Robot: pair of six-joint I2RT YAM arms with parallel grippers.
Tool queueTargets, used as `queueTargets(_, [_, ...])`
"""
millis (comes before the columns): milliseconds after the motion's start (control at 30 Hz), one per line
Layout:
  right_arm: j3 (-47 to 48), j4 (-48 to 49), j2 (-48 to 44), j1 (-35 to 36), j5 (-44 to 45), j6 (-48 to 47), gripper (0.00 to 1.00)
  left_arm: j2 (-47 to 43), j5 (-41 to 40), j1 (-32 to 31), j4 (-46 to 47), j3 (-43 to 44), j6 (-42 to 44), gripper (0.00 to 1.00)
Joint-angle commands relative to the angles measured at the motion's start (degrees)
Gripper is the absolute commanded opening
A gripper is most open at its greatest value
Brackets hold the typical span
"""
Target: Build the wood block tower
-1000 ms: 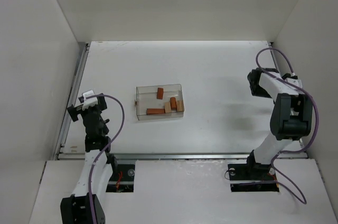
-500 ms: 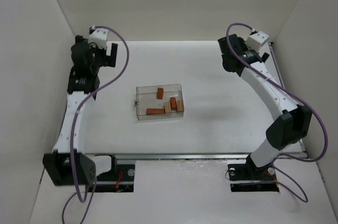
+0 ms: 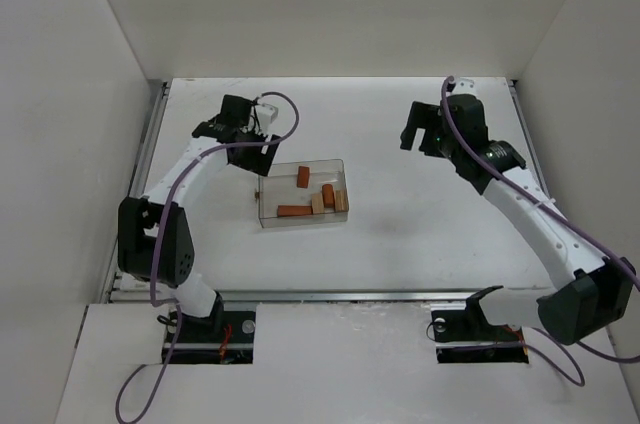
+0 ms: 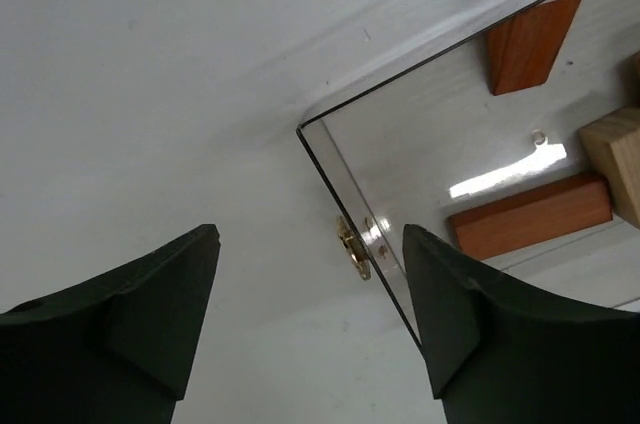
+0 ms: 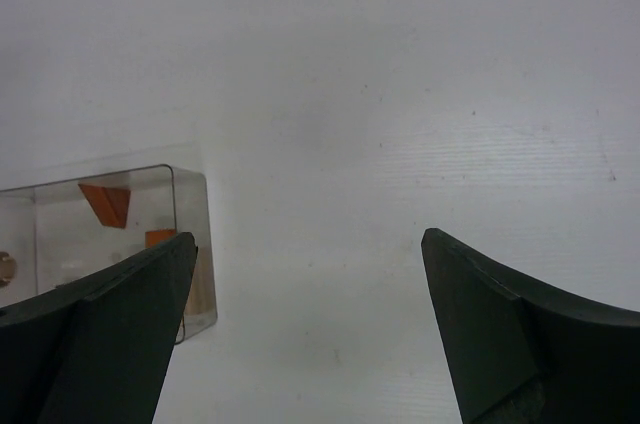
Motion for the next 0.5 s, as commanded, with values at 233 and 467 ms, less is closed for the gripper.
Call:
queueTargets(233, [-6.8, 1.7, -7.2, 4.0, 2.7, 4.0, 1.00, 9.8, -5.4, -1.5, 4.0, -1.5, -7.3, 0.48])
queueTargets(467, [-9.7, 0.6, -11.2, 5.9, 5.2, 6.6, 1.00, 14.3, -8.0, -1.5, 5.4, 0.6, -9.9, 0.00])
